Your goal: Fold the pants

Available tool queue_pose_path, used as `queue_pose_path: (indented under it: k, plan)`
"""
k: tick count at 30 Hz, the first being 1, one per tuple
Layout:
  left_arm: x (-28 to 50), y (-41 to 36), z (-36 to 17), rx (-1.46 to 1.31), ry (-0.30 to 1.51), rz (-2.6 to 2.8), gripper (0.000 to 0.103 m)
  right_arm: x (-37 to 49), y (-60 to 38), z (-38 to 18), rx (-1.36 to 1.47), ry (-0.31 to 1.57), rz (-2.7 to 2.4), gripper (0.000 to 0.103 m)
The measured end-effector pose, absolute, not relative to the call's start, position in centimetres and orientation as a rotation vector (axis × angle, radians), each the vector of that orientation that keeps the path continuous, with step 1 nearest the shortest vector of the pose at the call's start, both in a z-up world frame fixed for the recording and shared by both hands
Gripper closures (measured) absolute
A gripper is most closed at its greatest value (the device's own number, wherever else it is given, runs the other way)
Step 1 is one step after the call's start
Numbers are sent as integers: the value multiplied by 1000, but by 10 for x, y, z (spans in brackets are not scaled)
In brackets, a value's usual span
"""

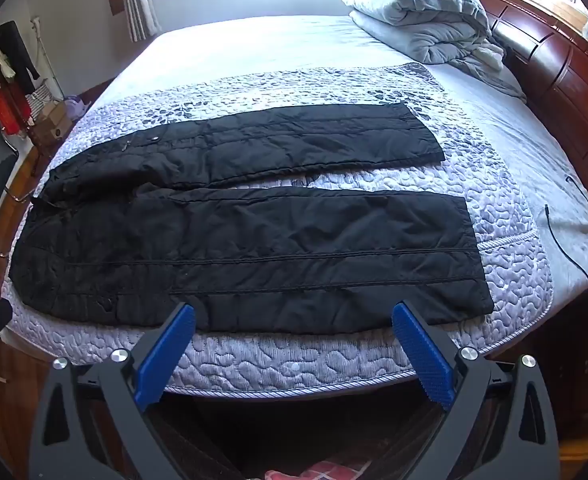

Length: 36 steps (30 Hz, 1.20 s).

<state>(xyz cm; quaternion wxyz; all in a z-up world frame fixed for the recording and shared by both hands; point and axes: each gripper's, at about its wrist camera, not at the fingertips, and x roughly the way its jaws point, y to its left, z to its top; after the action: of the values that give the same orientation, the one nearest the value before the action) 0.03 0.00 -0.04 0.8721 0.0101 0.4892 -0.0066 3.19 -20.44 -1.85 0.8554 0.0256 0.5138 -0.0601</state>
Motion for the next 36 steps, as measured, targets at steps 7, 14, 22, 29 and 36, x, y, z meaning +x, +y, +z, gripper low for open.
queue_pose_path:
  k: [7,14,22,29,36]
  plan:
    - [0,0,0,23,1015,-13,3,32,-205,-17,51,1077,-124,4]
    - [-1,0,2,31,1011,-12,3,35,-204,-16,53,1087,-124,4]
    - [0,-2,3,36,1006,-13,3,32,-207,-18,52,1085,-118,4]
    - [0,-2,3,39,1003,-12,3,31,-208,-18,51,1084,-118,4]
    - [0,-2,4,41,1002,-14,3,31,-208,-19,49,1083,-118,4]
